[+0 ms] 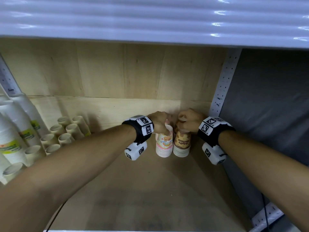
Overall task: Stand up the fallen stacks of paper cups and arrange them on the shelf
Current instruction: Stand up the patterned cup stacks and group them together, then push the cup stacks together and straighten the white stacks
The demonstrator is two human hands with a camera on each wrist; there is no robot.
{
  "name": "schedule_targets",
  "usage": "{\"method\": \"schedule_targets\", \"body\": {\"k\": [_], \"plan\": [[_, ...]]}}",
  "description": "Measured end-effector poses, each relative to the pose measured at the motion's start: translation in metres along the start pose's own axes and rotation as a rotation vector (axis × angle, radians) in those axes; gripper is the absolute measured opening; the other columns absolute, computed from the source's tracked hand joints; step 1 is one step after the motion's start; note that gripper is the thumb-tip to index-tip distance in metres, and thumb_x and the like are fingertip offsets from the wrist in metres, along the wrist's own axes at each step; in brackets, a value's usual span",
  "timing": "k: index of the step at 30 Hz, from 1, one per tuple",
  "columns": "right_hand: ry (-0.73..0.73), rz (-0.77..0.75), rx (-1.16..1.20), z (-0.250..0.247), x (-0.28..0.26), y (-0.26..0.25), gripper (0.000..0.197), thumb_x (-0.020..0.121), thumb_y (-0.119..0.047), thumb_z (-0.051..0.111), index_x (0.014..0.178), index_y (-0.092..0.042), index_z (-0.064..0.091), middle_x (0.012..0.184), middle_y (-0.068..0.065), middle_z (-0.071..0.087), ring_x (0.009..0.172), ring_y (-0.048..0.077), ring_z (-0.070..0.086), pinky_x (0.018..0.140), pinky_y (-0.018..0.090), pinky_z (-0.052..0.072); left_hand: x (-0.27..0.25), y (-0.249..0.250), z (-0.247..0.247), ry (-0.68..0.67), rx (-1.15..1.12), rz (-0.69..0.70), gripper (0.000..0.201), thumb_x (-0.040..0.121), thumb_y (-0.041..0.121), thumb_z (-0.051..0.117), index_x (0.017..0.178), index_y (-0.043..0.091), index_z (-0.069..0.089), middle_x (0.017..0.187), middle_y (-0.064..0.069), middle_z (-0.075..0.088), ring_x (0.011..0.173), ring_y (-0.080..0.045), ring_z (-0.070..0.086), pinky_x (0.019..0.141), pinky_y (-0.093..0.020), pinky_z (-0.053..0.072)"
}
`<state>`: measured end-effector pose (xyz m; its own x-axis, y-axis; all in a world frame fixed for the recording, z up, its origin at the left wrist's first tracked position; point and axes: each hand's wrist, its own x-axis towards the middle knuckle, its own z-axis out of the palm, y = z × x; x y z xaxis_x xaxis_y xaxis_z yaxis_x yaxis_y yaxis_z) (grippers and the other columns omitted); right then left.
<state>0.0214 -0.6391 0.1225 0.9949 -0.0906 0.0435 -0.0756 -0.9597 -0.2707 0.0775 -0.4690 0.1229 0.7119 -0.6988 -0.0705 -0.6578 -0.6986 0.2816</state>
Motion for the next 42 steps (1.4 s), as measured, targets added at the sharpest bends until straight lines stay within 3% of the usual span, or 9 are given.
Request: {"method": "schedule_targets", "body": {"k": [5,9,14,20,27,32,35,37,42], "plan": [[0.106,0.000,0.010,-0.014,0.014,-0.030,0.020,0.079,-0.024,0.068,0.099,-0.020,0.069,0.102,-0.001,0.065,0.091,0.020,0.061,0.073,0.026,0.045,-0.022,-0.021,-0.034,-0.016,0.059,-0.100,0.061,0.081,0.038,0.076,0.135,0.024,0.050,0.126,0.000,0.051,0.110,-0.020,0.052,0.083,-0.029,0.042],[0.073,-0.043,0.047,-0.018,0.019,-0.071,0.037,0.083,-0.031,0.069,0.117,-0.018,0.064,0.116,0.001,0.060,0.103,0.021,0.060,0.087,0.029,0.049,-0.051,-0.047,-0.069,-0.008,0.104,-0.183,0.057,0.080,0.040,0.076,0.131,0.027,0.053,0.115,0.005,0.049,0.102,-0.017,0.048,0.084,-0.030,0.042],[0.040,-0.129,0.041,-0.010,0.029,-0.135,0.037,0.083,-0.040,0.068,0.116,-0.025,0.063,0.120,0.000,0.060,0.103,0.019,0.059,0.090,0.031,0.048,-0.103,-0.089,-0.107,0.032,0.149,-0.288,0.051,0.081,0.041,0.075,0.127,0.031,0.055,0.111,0.010,0.040,0.105,-0.015,0.046,0.096,-0.035,0.044],[-0.029,-0.236,0.049,0.006,0.026,-0.229,0.029,0.084,-0.041,0.069,0.108,-0.025,0.067,0.109,-0.002,0.060,0.098,0.019,0.058,0.081,0.028,0.044,-0.170,-0.148,-0.133,0.025,0.102,-0.430,0.049,0.073,0.045,0.079,0.116,0.038,0.057,0.099,0.015,0.052,0.100,-0.020,0.063,0.089,-0.040,0.055],[-0.120,-0.420,0.078,0.035,0.001,-0.331,0.017,0.081,-0.033,0.072,0.096,-0.025,0.073,0.077,-0.012,0.059,0.079,0.013,0.059,0.061,0.023,0.042,-0.250,-0.191,-0.136,-0.014,-0.022,-0.492,0.048,0.074,0.037,0.082,0.116,0.031,0.060,0.099,-0.003,0.068,0.081,-0.020,0.067,0.074,-0.032,0.059],[-0.182,-0.511,0.102,0.052,-0.015,-0.376,0.020,0.077,-0.036,0.075,0.092,-0.022,0.074,0.076,-0.011,0.062,0.074,0.012,0.061,0.059,0.021,0.044,-0.290,-0.212,-0.127,-0.047,-0.047,-0.541,0.036,0.076,0.032,0.080,0.109,0.027,0.067,0.099,0.001,0.070,0.085,-0.019,0.070,0.072,-0.029,0.058],[-0.251,-0.549,0.132,0.062,-0.026,-0.392,0.028,0.075,-0.037,0.079,0.094,-0.017,0.074,0.077,-0.005,0.065,0.067,0.012,0.061,0.056,0.020,0.045,-0.305,-0.219,-0.116,-0.148,-0.066,-0.553,0.026,0.078,0.028,0.077,0.099,0.014,0.070,0.092,-0.009,0.069,0.074,-0.023,0.065,0.065,-0.028,0.055],[-0.280,-0.573,0.119,0.067,-0.033,-0.398,0.026,0.076,-0.033,0.080,0.094,-0.015,0.073,0.069,-0.003,0.063,0.061,0.014,0.057,0.056,0.022,0.044,-0.315,-0.220,-0.108,-0.153,-0.102,-0.560,0.024,0.079,0.023,0.077,0.100,0.013,0.070,0.096,-0.013,0.069,0.082,-0.025,0.067,0.071,-0.032,0.059],[-0.284,-0.610,0.066,0.073,-0.045,-0.399,0.025,0.072,-0.031,0.082,0.093,-0.019,0.074,0.077,-0.005,0.066,0.070,0.012,0.058,0.063,0.025,0.047,-0.329,-0.220,-0.093,-0.139,-0.188,-0.581,0.028,0.079,0.020,0.079,0.103,0.016,0.067,0.096,-0.007,0.071,0.087,-0.023,0.069,0.072,-0.030,0.059]]}}
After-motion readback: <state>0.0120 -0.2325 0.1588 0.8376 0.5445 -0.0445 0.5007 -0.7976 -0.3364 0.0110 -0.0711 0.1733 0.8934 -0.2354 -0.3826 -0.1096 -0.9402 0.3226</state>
